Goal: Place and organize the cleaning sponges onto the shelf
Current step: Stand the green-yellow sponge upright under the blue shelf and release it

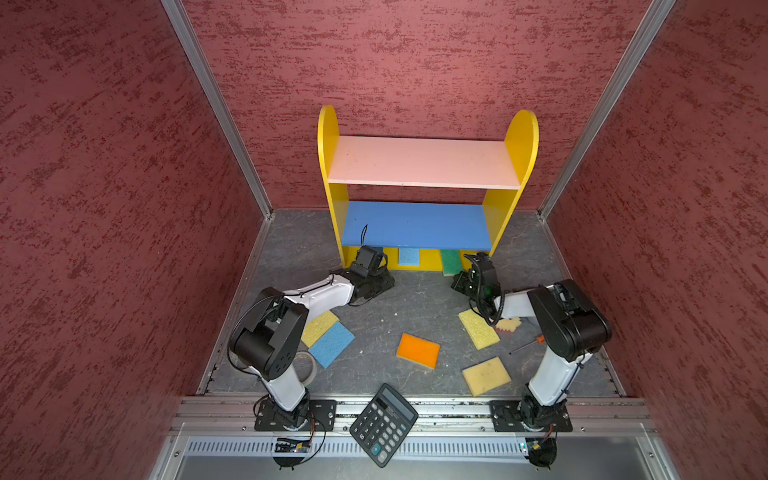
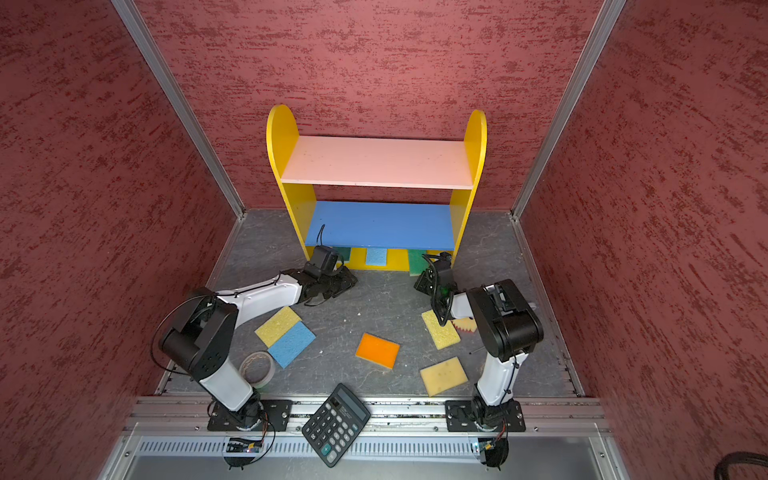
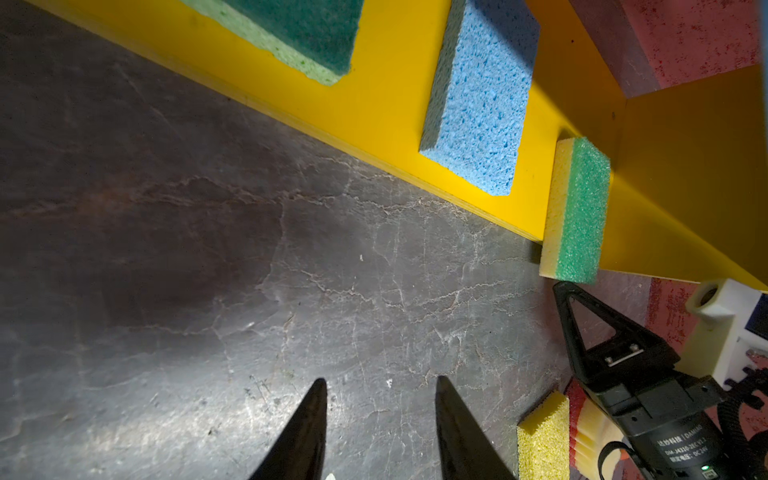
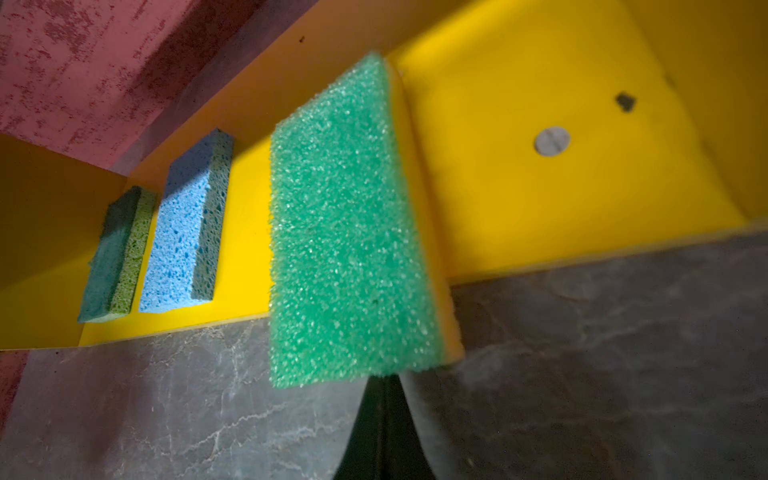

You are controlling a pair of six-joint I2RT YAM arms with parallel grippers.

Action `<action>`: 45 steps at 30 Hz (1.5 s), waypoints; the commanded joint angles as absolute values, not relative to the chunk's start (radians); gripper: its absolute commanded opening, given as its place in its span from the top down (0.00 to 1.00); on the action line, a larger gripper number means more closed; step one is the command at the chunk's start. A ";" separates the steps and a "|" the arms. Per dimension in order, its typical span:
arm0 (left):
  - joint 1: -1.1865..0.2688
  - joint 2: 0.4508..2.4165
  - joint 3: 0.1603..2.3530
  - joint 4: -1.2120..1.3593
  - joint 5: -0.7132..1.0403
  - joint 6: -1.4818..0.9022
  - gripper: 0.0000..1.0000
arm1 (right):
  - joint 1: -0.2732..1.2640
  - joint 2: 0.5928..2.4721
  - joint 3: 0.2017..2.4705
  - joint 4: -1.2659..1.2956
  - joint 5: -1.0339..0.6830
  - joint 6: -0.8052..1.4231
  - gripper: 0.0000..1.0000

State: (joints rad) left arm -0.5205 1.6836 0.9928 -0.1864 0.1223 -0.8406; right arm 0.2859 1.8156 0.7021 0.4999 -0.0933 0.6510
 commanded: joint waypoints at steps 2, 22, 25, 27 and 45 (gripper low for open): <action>-0.515 1.687 0.996 -0.191 0.122 -0.837 0.57 | 0.281 1.847 0.760 0.487 -0.149 0.657 0.94; -0.515 1.698 0.999 -0.192 0.123 -0.836 0.57 | 0.281 1.864 0.606 0.758 -0.205 0.741 0.94; -0.515 1.697 0.993 -0.189 0.122 -0.837 0.57 | 0.280 1.889 0.572 0.822 -0.206 0.777 0.94; -0.515 1.695 0.987 -0.186 0.123 -0.838 0.57 | 0.279 1.914 0.561 0.862 -0.207 0.802 0.94; -0.515 1.686 0.968 -0.184 0.115 -0.840 0.57 | 0.276 2.055 0.583 1.003 -0.159 0.923 0.94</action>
State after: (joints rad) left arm -0.5205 1.6844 0.9741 -0.1856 0.1223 -0.8410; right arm 0.2829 2.0136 0.5774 1.0988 -0.1898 0.8917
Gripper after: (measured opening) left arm 0.428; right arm 0.058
